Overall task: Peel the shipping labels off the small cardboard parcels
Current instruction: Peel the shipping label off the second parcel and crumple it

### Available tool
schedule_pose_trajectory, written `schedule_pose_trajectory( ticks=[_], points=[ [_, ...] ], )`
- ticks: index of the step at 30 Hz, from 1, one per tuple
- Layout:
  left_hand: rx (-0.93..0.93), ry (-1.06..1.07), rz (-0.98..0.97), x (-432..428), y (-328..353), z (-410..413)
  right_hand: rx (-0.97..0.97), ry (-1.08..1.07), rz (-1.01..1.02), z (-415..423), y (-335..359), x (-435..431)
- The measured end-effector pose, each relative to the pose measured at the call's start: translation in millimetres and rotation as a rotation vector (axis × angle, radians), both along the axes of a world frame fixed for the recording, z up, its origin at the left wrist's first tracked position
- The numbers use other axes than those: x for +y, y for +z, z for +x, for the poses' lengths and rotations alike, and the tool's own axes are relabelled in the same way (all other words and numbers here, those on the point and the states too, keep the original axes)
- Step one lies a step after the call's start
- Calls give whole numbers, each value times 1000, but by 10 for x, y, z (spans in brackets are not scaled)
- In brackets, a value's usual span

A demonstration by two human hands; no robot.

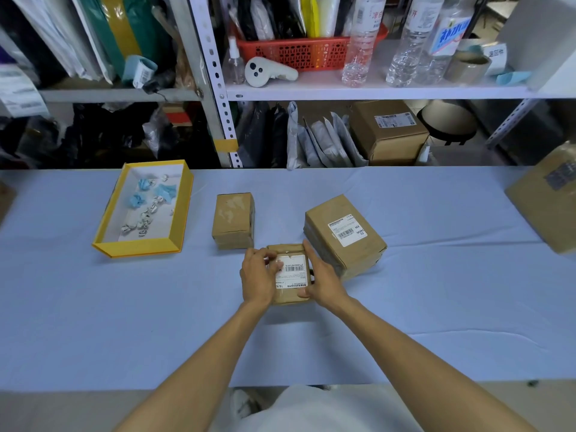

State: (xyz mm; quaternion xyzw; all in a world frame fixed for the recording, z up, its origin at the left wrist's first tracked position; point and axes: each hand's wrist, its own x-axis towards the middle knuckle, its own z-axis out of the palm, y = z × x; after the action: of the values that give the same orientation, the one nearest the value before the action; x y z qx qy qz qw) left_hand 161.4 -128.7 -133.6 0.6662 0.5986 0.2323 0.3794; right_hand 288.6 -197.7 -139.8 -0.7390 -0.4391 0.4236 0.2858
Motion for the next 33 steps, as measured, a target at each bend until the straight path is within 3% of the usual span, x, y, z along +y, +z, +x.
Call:
schedule_pose_trajectory(
  ticks=[18, 33],
  points=[
    [127, -63, 8, 30, 14, 15, -16, 13, -2, 18, -21, 32],
    [81, -27, -65, 49, 14, 23, -6, -8, -13, 10, -46, 32]
  ],
)
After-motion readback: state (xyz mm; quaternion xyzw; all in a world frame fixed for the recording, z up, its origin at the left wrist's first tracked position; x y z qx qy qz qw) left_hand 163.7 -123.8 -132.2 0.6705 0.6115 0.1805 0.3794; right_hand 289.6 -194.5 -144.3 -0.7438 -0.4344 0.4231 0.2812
